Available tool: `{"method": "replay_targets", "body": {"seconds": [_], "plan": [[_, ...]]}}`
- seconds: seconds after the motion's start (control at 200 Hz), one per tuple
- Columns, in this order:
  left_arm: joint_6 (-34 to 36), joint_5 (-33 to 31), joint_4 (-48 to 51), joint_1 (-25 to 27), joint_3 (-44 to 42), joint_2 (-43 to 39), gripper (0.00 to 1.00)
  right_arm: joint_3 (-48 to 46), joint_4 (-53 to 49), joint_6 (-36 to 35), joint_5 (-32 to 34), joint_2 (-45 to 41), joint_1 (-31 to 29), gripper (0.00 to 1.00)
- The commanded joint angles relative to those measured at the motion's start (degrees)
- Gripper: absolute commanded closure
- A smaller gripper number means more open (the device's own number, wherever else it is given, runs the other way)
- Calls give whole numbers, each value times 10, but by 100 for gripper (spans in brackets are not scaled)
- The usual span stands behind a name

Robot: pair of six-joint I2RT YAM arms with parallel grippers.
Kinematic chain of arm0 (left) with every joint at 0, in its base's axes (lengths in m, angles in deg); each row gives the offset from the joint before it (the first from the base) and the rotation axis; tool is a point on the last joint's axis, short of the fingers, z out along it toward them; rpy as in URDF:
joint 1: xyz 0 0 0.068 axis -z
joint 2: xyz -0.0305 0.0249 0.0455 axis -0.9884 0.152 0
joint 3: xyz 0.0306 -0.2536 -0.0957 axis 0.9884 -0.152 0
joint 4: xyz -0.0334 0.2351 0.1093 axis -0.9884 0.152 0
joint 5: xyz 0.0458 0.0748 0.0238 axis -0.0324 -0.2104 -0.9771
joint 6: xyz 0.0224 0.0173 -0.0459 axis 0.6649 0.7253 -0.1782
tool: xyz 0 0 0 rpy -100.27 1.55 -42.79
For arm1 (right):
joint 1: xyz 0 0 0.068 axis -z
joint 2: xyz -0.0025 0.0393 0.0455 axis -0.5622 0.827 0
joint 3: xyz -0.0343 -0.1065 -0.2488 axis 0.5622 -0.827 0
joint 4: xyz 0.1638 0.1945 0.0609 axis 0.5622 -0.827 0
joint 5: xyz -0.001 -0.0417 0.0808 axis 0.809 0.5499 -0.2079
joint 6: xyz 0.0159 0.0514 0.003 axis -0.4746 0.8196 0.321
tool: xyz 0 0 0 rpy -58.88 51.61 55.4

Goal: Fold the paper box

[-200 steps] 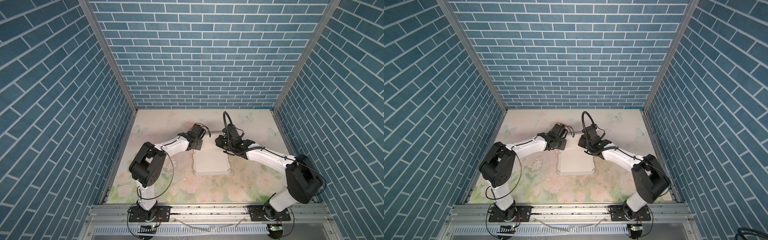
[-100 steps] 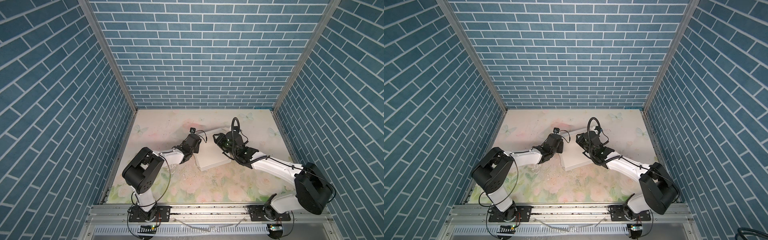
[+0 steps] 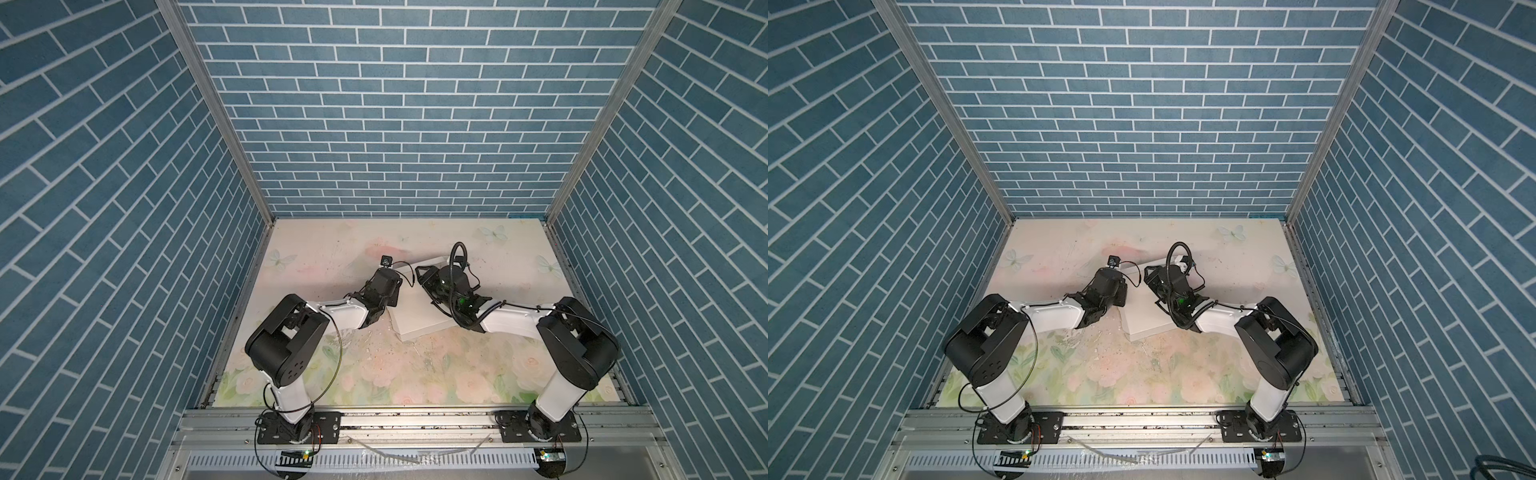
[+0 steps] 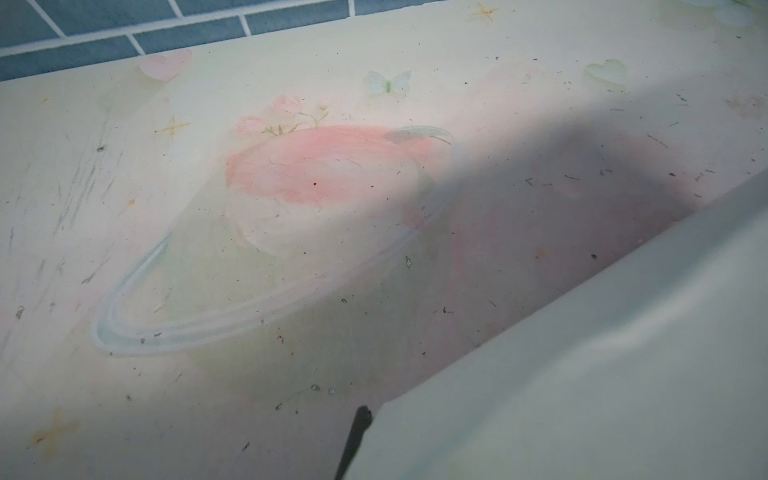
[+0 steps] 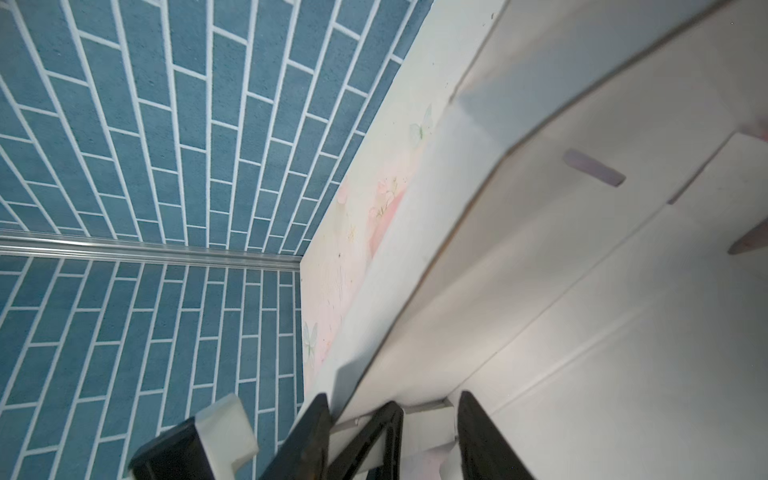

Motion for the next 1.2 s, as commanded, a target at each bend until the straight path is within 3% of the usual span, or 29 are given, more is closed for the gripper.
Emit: {"method": "replay_targets", "body": {"seconds": [0.0,0.145,0.42,0.485,0.565,0.935,1.075,1.195], "plan": [[12,9,28,1,0,23,100,36,40,20,-13,27,5,54],[16,14,33,1,4,23,100,53,50,20,-25,50,6,61],[18,19,43,1,14,32,100,52,60,19,-12,55,6,87],[18,18,45,1,17,33,100,50,61,19,-9,55,6,89],[17,14,50,1,20,33,92,51,57,18,-5,55,6,91],[7,-10,69,2,24,31,73,58,45,18,-5,58,5,93],[2,-19,62,1,14,20,73,57,40,15,-3,55,3,94],[4,-24,60,1,15,20,85,57,37,14,-3,54,3,94]]}}
